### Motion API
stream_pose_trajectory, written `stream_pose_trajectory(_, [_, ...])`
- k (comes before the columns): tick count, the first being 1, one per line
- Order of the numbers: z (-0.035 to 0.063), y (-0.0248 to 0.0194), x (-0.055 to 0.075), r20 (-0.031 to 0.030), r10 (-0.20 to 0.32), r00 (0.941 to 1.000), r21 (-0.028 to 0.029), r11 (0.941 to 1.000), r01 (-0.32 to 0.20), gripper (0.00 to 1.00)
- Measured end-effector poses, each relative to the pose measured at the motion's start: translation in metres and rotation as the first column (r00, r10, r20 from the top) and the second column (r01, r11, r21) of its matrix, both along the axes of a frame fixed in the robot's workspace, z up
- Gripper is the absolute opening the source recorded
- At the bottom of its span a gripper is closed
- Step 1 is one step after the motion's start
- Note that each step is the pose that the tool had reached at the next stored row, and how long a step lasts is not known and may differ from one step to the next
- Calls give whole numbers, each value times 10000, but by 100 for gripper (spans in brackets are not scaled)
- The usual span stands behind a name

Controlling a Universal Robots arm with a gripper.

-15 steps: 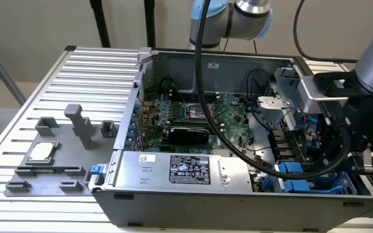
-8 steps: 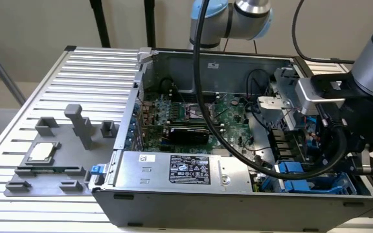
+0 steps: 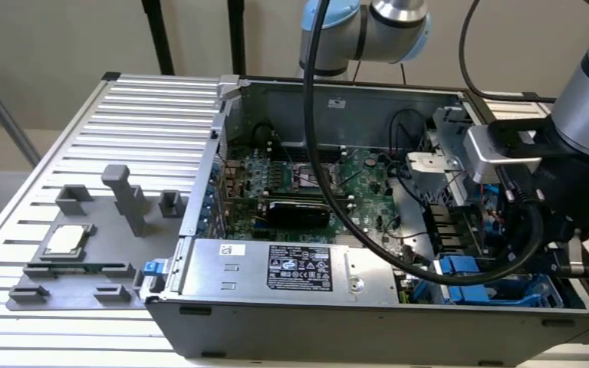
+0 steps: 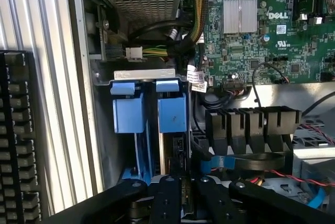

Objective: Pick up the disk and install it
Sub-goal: 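Insert the second disk wire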

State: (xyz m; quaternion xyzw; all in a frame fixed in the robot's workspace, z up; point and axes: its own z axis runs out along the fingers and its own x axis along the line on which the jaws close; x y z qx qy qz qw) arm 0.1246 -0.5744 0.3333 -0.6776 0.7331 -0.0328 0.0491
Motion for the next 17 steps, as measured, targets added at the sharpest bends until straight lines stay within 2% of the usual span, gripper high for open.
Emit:
stream_pose_trajectory(3, [23,0,-2,0,-1,10000,-4,10000,1,100])
stream_pose_trajectory(12, [424,0,-2,0,-1,10000,-4,10000,1,100])
stream_pose_trajectory(14, [463,0,-9,0,-1,10000,-3,10000,1,100])
stream_pose_trajectory(17, [468,0,-60,5,-1,10000,-2,10000,1,100])
